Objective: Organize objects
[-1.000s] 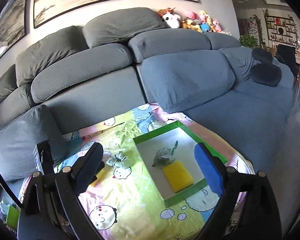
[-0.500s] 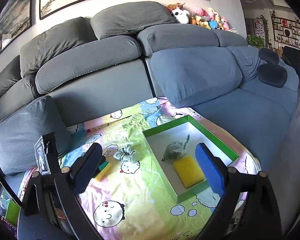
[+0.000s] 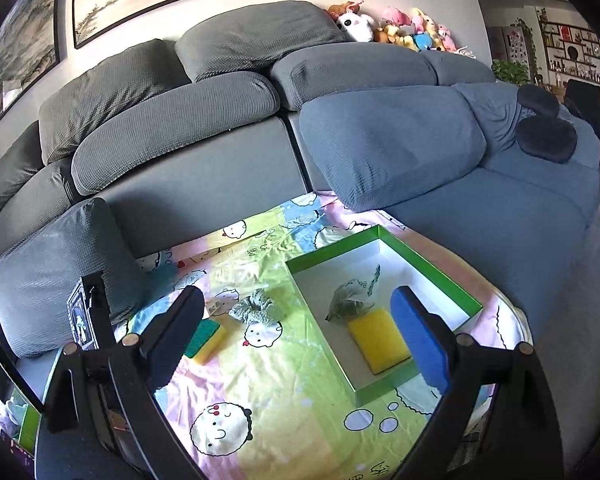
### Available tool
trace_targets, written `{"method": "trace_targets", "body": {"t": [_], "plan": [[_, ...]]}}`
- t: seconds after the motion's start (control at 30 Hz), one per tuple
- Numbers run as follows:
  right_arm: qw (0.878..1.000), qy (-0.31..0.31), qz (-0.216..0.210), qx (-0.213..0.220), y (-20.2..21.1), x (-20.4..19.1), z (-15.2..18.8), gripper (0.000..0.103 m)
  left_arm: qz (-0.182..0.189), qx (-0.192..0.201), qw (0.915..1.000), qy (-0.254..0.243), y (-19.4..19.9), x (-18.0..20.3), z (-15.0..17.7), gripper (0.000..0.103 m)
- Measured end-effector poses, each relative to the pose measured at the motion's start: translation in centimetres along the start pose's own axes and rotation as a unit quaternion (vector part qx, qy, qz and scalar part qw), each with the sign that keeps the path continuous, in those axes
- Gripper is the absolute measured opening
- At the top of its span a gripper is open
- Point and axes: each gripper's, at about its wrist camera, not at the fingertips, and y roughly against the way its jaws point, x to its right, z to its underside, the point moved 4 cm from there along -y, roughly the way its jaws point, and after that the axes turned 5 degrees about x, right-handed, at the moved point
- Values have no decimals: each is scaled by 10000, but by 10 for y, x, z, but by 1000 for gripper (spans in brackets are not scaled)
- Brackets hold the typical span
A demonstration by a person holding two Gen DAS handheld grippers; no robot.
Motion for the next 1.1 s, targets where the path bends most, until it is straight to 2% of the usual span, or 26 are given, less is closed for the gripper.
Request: {"method": "trace_targets", "body": {"t": [0.33,0.5,1.1], "plan": [[9998,-62,-87,-151,-13,7,8,94,-255,-67,9996,93,-5,-14,0,63],[9997,-52,-93,-236,-18,10,9,94,-273,-91,9995,143,-6,-17,0,63],[9998,163,-67,-102,-8,1,4,94,-241,-70,9995,200,-3,-23,-4,63]]}}
